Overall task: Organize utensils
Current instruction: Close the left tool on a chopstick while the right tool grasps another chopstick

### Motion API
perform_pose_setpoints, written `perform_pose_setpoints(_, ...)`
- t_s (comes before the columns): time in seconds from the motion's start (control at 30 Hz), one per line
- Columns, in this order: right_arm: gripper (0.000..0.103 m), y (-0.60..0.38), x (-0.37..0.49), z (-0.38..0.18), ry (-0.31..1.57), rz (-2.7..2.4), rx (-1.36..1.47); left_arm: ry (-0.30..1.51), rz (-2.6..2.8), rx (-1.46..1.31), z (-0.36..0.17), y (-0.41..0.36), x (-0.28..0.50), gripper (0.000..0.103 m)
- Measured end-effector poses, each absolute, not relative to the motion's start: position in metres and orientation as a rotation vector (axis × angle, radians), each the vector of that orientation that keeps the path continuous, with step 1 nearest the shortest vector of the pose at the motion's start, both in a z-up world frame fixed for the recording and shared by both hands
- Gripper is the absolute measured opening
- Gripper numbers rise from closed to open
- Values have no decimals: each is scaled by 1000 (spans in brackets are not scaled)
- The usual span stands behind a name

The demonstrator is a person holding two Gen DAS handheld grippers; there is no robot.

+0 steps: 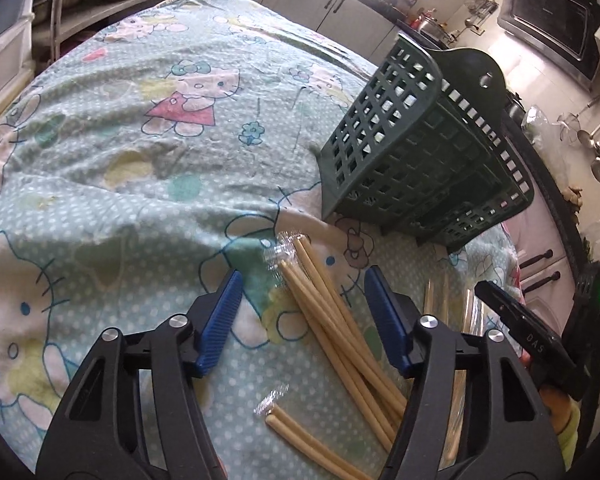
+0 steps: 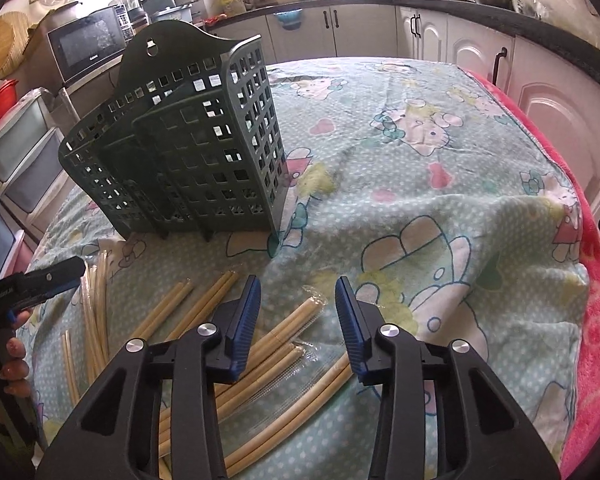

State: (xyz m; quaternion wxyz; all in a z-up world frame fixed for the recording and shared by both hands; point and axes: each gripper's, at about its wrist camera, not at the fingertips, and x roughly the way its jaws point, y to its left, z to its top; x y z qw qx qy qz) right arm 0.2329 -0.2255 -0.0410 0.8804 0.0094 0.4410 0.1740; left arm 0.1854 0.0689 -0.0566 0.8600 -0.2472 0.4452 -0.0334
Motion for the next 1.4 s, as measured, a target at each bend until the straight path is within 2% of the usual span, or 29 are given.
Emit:
perform_pose_setpoints(0.13,30,-224,238,-47,942,369,28,943,-54,-526,-58,72,191,43)
perform_pose_setpoints(0.3,26,-225,243,-52,959,373,38,954,-31,-515,-60,75,192,26)
perform_pose_setpoints(0.47,20,-226,245,-55,958,371,44,961,-46,-534,-61,81,188,16)
perform_pose_setpoints(0.57,13,-227,244,-55,956,371,47,963,-58,-557,-61,85,185,14)
perform_pose_setpoints(0.7,9,-228,242,-53,943,374,59,956,-73,-586,-60,90,178,12)
perform_pose_setpoints(1.03,6,-238,233,-26,855,403,116,847,-114,-571,-25,93,169,8)
perform_pose_setpoints(1.4,4,-243,211,32,702,458,136,716,-113,-487,28,91,164,6)
